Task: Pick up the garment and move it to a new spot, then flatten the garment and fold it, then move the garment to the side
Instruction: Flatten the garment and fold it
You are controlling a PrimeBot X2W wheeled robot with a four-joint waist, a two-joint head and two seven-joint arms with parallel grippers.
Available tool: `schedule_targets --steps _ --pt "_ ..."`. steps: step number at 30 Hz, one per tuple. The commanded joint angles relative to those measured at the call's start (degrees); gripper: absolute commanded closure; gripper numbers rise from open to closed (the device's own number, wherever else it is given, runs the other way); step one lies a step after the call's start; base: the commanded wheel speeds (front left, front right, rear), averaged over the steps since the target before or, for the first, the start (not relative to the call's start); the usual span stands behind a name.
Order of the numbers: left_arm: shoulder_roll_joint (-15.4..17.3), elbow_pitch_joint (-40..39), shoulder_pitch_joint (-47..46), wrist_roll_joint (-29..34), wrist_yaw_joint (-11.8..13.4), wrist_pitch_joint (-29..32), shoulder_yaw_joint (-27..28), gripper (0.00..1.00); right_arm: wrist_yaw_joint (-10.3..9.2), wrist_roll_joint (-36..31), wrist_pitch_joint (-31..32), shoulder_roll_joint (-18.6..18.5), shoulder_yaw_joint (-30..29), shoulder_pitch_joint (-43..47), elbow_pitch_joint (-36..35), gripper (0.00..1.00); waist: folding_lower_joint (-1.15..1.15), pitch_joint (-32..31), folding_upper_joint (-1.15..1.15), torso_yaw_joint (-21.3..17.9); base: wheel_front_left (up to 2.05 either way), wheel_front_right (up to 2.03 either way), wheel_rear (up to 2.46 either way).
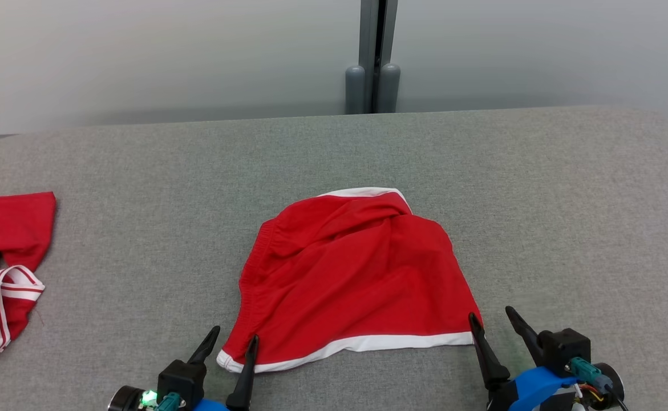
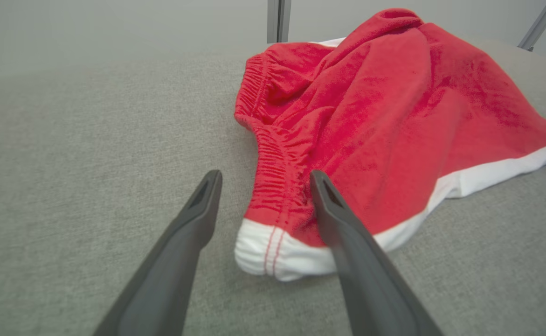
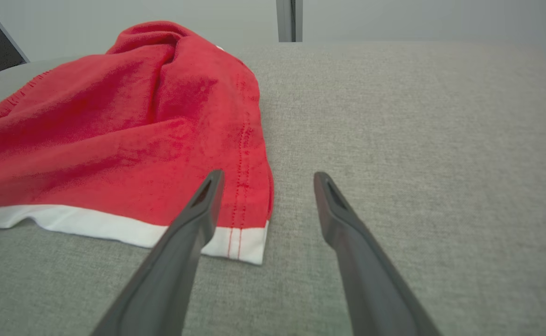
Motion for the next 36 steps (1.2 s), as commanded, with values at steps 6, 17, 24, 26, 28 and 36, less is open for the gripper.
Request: schedule_targets --steps 6,17,24,26,28,36 --pt "1.0 4.2 -2.6 -3.1 -0.2 -0.2 -3.9 0.00 0.02 1.7 -0.2 -0.1 1.3 -2.5 5.5 0.00 0.00 1.1 0.00 1.0 0.00 0.00 0.00" --pt "1.9 4.2 -2.9 -3.4 -0.2 -0.2 -10.9 0.00 0.02 4.2 -0.2 -0.1 3.0 -3.6 9.0 0.00 0.00 1.5 0.00 1.5 0.00 0.00 0.00" --pt "2.1 1.1 -1.8 -2.6 -0.2 -0.2 -12.6 0.00 0.02 5.7 0.0 -0.1 3.9 -4.0 11.8 0.00 0.00 1.6 0.00 2.1 0.00 0.00 0.00" --pt "2.0 0.5 -1.6 -2.7 -0.2 -0.2 -13.2 0.00 0.02 6.4 0.1 -0.1 4.4 -4.6 13.0 0.00 0.00 1.8 0.00 2.2 0.00 0.00 0.00" --pt "1.7 0.4 -1.7 -3.3 -0.2 -0.2 -13.8 0.36 0.02 8.0 0.3 0.0 5.7 -4.9 14.7 0.00 0.00 2.1 0.00 2.2 0.00 0.00 0.00" --pt "1.6 0.2 -3.4 -6.2 -0.2 -0.2 -13.4 1.00 0.02 11.7 0.1 0.0 8.1 -6.6 13.9 1.00 0.00 2.2 0.00 1.4 0.00 0.00 0.00"
